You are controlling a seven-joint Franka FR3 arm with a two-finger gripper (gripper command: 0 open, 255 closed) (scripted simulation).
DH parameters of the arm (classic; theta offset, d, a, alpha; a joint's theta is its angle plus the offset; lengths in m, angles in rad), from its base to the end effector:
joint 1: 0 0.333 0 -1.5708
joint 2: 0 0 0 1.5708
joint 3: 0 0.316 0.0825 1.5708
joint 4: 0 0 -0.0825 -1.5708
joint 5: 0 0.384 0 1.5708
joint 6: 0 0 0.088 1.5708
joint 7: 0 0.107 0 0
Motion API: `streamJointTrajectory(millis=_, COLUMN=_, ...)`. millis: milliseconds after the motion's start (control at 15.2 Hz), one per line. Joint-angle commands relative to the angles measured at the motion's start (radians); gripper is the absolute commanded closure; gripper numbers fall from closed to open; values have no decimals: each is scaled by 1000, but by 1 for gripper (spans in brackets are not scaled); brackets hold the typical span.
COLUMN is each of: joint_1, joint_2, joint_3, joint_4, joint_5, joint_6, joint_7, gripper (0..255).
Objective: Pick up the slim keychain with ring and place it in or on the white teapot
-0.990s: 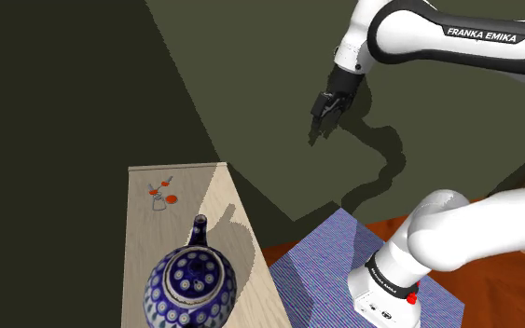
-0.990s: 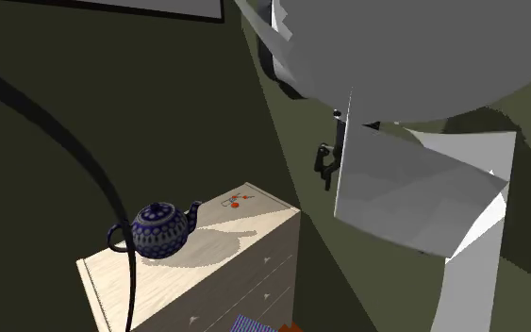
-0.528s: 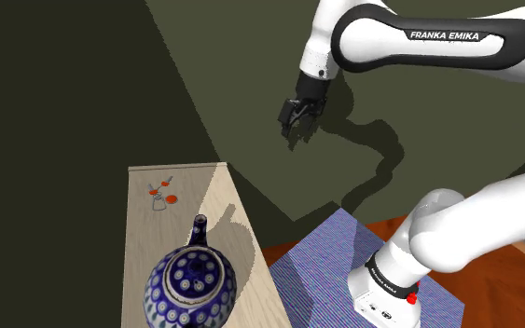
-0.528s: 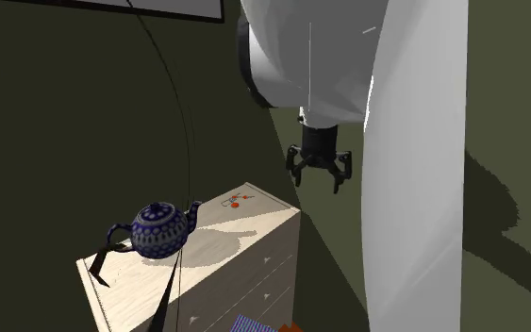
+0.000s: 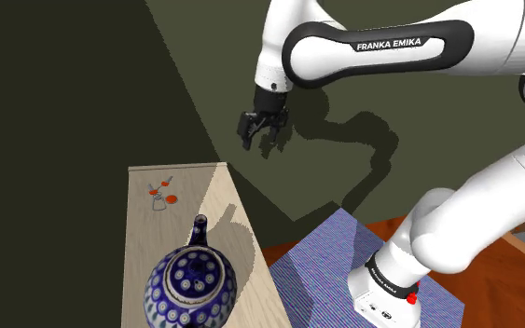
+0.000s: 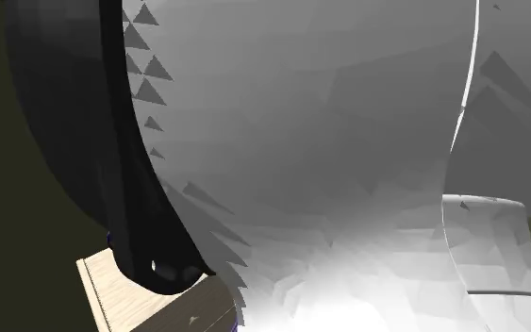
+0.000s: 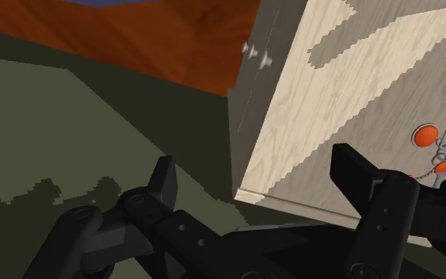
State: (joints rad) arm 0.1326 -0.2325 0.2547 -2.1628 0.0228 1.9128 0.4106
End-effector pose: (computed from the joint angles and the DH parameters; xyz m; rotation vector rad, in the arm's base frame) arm 0.4446 0.1895 0.4893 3.0977 -0.0596 -0.0131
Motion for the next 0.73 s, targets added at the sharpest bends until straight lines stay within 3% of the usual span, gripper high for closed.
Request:
streamJointTrajectory(millis=0, joint_1=9, joint_2=63, joint_3=23, joint_4=39, joint_5=-8, joint_6=17, joint_7=36, gripper=0)
streamJointTrajectory(millis=660, joint_1=90, joint_2=423, joint_3=107, joint_4=327, joint_5=-105, joint_6=45, joint_7=233, gripper=0)
